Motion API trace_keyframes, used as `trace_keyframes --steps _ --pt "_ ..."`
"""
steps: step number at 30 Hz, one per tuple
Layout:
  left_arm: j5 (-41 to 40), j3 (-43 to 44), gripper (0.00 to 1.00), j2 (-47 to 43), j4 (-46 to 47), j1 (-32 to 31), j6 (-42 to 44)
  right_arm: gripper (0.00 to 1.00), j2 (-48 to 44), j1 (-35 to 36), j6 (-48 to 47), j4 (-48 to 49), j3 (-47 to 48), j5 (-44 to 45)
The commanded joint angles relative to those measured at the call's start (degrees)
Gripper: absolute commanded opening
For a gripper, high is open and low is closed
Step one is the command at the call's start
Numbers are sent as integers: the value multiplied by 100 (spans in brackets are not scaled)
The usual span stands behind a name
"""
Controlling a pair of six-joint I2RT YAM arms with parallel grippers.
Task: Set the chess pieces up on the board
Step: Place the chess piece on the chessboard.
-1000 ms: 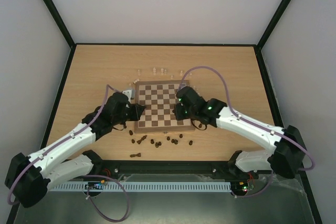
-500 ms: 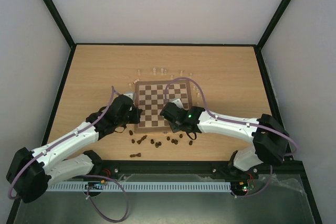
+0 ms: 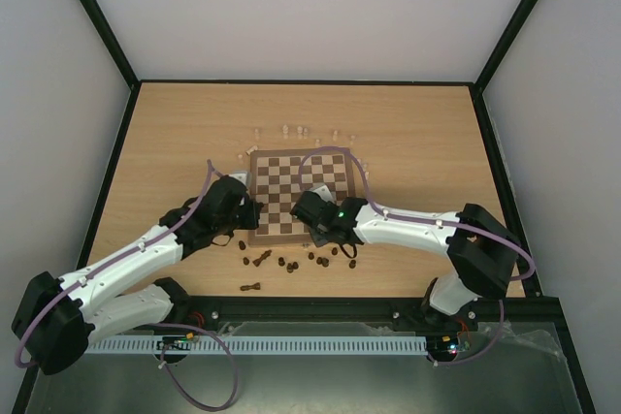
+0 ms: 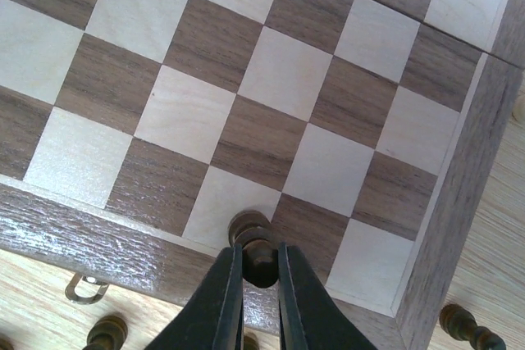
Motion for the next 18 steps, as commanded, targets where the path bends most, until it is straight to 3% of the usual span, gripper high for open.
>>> trace_keyframes --steps 1,10,18 --pt "-23 -104 7 3 11 -20 48 9 161 38 -57 -32 171 -14" --pt "-6 -129 7 5 44 -20 51 12 246 34 -73 0 229 -101" --pt "-73 -83 8 113 -37 -20 52 29 162 35 -55 -125 267 -111"
